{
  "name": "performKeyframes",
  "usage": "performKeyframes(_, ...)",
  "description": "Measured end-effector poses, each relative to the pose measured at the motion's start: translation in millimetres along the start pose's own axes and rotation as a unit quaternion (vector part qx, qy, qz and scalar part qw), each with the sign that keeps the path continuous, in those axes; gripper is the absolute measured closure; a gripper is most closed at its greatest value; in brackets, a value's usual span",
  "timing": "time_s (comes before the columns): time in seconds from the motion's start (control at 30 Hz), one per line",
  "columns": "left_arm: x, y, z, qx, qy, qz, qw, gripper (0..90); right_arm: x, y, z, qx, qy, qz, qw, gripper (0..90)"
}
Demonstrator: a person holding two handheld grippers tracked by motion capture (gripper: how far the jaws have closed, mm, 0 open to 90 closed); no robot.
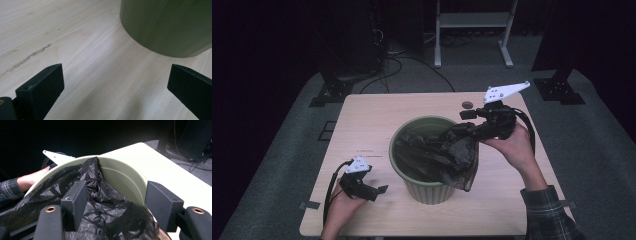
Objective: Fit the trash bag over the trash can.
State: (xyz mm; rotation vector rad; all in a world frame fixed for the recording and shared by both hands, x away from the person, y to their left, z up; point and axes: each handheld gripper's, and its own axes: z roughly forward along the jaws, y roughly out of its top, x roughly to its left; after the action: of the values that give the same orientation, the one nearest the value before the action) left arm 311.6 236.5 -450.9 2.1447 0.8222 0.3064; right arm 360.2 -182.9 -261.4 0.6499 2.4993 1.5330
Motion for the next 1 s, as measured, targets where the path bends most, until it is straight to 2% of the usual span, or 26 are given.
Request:
performKeyframes(0.17, -0.8, 8.5, -15.4, -0.02, -0.011, 0.005, 0.9997, 6.2, -1.3, -4.3, -7.1, -0.008, 0.002, 0.005, 1.0, 29.9)
performKeyframes(0.3, -2.4, 16.2, -25.8, -0.03, -0.027, 0.013, 0.9991, 13.6, -3.1, -7.1, -10.9, -0.016, 0.003, 0.012, 0.9998, 27.1)
performKeyframes(0.5, -5.9, 34.2, -43.9, -0.049, -0.052, 0.027, 0.9971, 30.6, -4.8, -8.4, -14.6, -0.017, -0.003, 0.012, 0.9998, 27.1)
performKeyframes(0.6, -5.8, 42.3, -52.9, -0.058, -0.067, 0.026, 0.9957, 38.4, -5.0, -8.7, -15.8, -0.016, -0.003, 0.013, 0.9998, 27.1)
performKeyframes(0.77, -10.7, 57.7, -65.5, -0.064, -0.083, 0.038, 0.9938, 51.6, -4.6, -8.1, -16.8, -0.016, -0.008, 0.012, 0.9998, 27.1)
performKeyframes(0.9, -18.2, 77.7, -78.1, -0.072, -0.094, 0.049, 0.9918, 63.3, -5.3, -8.0, -16.6, -0.015, -0.009, 0.015, 0.9997, 27.1)
performKeyframes(1.0, -21.8, 89.6, -84.6, -0.073, -0.1, 0.057, 0.9907, 75.8, -5.6, -8.3, -15.9, -0.012, -0.01, 0.013, 0.9998, 27.2)
